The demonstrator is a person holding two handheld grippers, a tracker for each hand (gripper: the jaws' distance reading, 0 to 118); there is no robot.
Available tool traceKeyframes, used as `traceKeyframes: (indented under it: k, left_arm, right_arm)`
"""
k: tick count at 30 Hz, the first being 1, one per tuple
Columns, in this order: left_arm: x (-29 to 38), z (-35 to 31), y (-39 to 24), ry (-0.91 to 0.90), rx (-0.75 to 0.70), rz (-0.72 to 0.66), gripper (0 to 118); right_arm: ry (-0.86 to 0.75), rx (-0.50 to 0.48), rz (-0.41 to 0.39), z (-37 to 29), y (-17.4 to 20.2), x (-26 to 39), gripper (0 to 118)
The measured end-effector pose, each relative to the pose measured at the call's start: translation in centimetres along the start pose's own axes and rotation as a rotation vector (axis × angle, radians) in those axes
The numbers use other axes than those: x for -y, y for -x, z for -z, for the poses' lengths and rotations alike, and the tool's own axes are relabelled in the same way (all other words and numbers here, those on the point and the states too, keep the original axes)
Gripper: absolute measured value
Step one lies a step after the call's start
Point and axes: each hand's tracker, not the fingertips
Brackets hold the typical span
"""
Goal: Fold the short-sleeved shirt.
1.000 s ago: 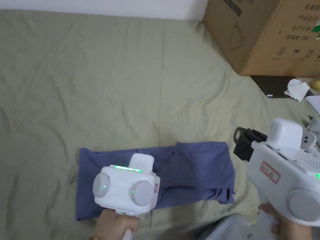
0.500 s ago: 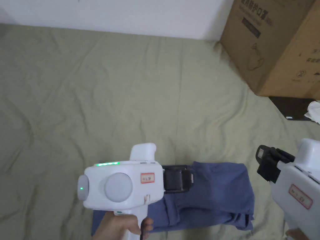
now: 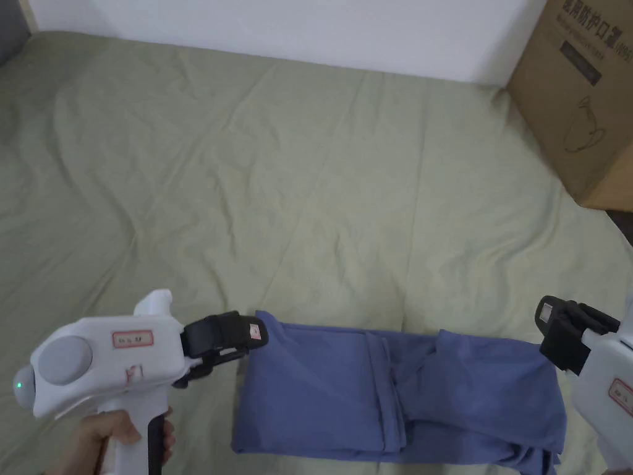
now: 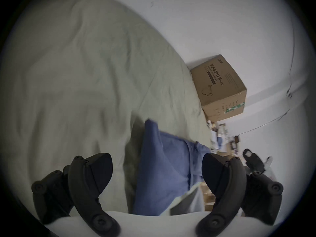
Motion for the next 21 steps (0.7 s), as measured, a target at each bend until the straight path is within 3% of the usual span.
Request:
traceKeyframes:
  k: [4,7,10,12,14,15,21]
  left_arm:
    - [1.6,2.4,1.3,0.085,0.078,-0.114,106]
    - [2.1,4.0,1.7,0.105,0.096,-0.121,89]
    - [2.2,5.5,0.7,0.096,0.02,-0.119,61]
    - [2.2,6.0,0.3,0.071,-0.046,-0.1,15]
    - [2.4,6.8,-0.3,0.07,-0.148,-0.12,14]
    - [2.5,6.7,-0.6,0.061,-0.126,-0.122,13]
    - [1.2,4.6,-4.0,0.072,-0.291,-0.011,11]
  right_arm:
    - [0.023,0.0,-0.01,0.1,0.0,0.3,0]
    - [0.029,0.007,-0.007,-0.1,-0.2,0.4,0]
    - [0.035,0.013,-0.005,-0.2,-0.5,0.4,0]
    - [0.039,0.015,-0.005,-0.2,-0.6,0.4,0]
    - [0.044,0.016,-0.003,-0.2,-0.6,0.6,0]
    - [0.048,0.015,-0.001,-0.2,-0.6,0.7,0]
    - [0.058,0.002,-0.011,0.0,-0.5,1.0,0]
